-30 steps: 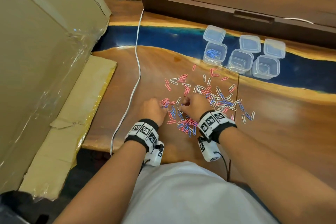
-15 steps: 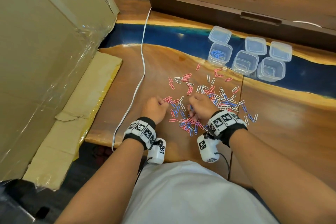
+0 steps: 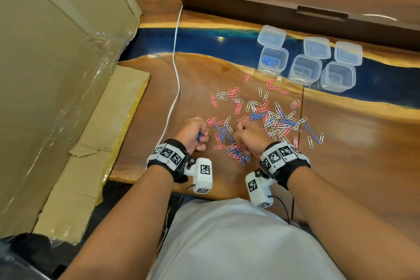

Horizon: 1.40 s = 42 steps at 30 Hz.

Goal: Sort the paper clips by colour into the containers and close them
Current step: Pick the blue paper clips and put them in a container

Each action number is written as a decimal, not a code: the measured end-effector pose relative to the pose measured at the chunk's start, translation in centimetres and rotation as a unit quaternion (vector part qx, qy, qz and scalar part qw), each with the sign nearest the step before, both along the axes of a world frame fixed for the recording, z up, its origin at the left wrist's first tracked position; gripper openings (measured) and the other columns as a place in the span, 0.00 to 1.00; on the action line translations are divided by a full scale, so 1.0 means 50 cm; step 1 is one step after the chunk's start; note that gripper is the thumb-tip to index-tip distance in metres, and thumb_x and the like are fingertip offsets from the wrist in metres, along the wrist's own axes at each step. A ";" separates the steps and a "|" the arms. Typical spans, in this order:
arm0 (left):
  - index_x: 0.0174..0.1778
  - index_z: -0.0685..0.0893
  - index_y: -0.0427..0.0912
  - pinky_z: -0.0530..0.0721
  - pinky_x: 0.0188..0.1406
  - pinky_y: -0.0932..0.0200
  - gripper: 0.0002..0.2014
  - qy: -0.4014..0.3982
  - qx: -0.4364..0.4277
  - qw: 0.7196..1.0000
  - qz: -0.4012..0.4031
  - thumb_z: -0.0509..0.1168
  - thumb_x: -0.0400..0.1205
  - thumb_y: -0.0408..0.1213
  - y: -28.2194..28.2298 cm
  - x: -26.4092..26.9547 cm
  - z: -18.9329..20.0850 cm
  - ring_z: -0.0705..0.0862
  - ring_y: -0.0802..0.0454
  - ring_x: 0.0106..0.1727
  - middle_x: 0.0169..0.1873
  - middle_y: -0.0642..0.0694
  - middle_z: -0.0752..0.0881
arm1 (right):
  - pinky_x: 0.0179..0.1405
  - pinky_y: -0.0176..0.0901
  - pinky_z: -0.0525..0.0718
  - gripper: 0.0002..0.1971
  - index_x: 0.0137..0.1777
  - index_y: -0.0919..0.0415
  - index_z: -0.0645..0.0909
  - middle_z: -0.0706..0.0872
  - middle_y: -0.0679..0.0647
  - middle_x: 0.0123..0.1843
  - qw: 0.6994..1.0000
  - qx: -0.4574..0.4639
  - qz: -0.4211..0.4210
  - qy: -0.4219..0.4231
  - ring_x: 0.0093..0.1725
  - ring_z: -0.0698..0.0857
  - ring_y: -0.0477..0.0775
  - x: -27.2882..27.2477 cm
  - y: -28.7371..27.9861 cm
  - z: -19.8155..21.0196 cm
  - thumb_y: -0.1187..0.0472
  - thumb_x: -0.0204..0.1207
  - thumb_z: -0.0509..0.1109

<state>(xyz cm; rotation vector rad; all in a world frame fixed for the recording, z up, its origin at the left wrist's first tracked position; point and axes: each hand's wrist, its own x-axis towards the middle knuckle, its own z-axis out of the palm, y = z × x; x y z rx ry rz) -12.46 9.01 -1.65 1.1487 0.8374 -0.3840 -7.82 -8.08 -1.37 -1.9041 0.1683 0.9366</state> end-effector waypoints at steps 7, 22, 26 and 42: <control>0.29 0.74 0.48 0.59 0.18 0.69 0.14 -0.043 0.183 0.965 -0.186 0.70 0.76 0.33 0.015 0.051 -0.003 0.62 0.57 0.16 0.18 0.54 0.67 | 0.32 0.44 0.73 0.14 0.30 0.56 0.71 0.79 0.53 0.29 0.956 -0.203 0.105 -0.185 0.31 0.77 0.56 -0.019 0.022 -0.019 0.55 0.71 0.73; 0.39 0.82 0.46 0.75 0.38 0.58 0.03 -0.154 0.487 0.626 -0.589 0.67 0.78 0.36 0.011 0.106 -0.003 0.83 0.45 0.44 0.38 0.46 0.86 | 0.37 0.44 0.76 0.10 0.32 0.61 0.72 0.76 0.55 0.29 0.916 -0.296 0.208 -0.174 0.39 0.81 0.63 -0.019 0.056 -0.009 0.63 0.74 0.65; 0.31 0.77 0.48 0.72 0.29 0.61 0.08 -0.137 0.400 0.784 -0.455 0.66 0.76 0.36 0.019 0.087 -0.004 0.77 0.53 0.30 0.27 0.52 0.79 | 0.40 0.47 0.82 0.04 0.42 0.62 0.81 0.85 0.58 0.39 0.910 -0.298 0.209 -0.197 0.44 0.83 0.63 -0.019 0.045 -0.014 0.63 0.71 0.67; 0.33 0.77 0.35 0.59 0.18 0.69 0.17 -0.033 0.043 0.981 -0.187 0.44 0.66 0.16 0.016 0.028 -0.011 0.64 0.53 0.19 0.21 0.43 0.70 | 0.30 0.45 0.72 0.15 0.34 0.65 0.73 0.75 0.59 0.31 0.904 -0.239 0.284 -0.211 0.36 0.76 0.60 0.000 0.030 0.012 0.57 0.79 0.57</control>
